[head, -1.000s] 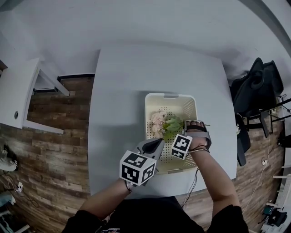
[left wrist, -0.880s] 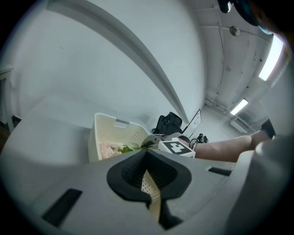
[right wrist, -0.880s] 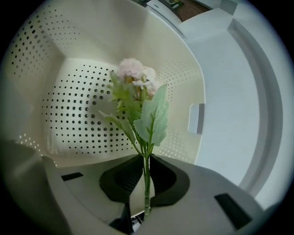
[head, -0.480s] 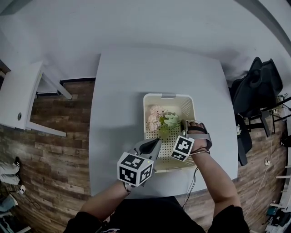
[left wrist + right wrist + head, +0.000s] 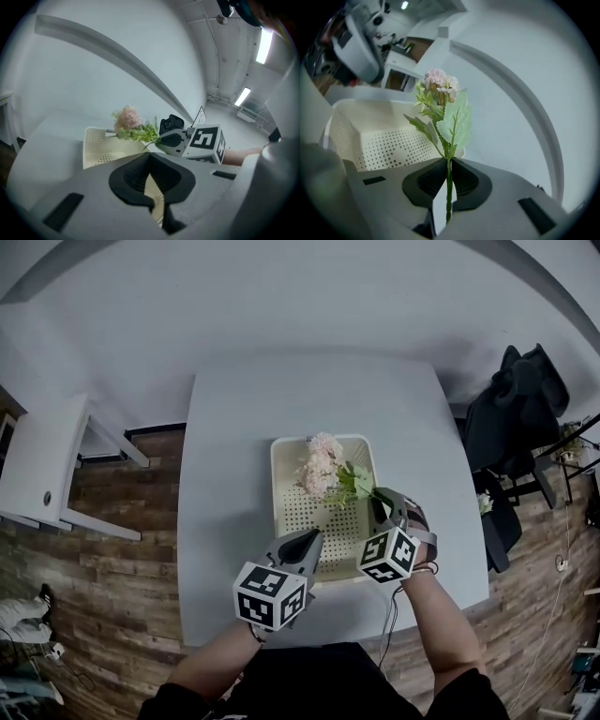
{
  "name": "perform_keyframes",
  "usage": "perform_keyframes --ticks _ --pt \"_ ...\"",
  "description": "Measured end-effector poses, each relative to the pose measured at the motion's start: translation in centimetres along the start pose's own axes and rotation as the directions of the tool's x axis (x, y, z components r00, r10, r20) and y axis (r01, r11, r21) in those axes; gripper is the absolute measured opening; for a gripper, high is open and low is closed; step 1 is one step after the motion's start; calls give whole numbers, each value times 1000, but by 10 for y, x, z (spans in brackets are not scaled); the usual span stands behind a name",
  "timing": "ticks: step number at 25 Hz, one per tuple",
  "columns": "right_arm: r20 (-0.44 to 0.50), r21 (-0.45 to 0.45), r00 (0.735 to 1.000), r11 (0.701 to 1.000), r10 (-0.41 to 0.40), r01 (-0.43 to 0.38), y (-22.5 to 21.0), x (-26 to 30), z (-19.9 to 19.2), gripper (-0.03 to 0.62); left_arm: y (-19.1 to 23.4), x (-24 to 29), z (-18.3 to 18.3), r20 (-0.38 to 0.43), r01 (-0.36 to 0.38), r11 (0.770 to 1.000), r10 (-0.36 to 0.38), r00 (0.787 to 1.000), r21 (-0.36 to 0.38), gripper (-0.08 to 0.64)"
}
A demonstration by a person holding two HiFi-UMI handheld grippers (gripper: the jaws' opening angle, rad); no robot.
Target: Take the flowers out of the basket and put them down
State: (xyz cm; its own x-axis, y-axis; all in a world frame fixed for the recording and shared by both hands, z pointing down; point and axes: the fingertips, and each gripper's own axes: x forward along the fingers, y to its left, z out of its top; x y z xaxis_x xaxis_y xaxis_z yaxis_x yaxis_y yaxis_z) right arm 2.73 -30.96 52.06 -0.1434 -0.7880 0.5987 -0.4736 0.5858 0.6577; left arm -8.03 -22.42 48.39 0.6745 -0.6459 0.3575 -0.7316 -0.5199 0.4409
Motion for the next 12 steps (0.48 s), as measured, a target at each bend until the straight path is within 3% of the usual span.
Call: perform_keyframes --ticks 2,5,9,12 --pt "50 164 998 986 -22 14 -16 -18 -10 43 -13 3 0 4 4 1000 -4 1000 16 7" --pt "98 370 992 929 -75 34 -41 -44 -34 41 -33 9 -2 3 15 999 -15 1000 36 6" --pt "133 594 983 804 -125 22 -69 -72 -72 41 -60 18 -5 -3 27 997 -27 1000 66 7" --pt "125 702 982 712 -145 16 -78 -86 -110 41 -84 27 -11 -8 38 995 -38 999 88 7"
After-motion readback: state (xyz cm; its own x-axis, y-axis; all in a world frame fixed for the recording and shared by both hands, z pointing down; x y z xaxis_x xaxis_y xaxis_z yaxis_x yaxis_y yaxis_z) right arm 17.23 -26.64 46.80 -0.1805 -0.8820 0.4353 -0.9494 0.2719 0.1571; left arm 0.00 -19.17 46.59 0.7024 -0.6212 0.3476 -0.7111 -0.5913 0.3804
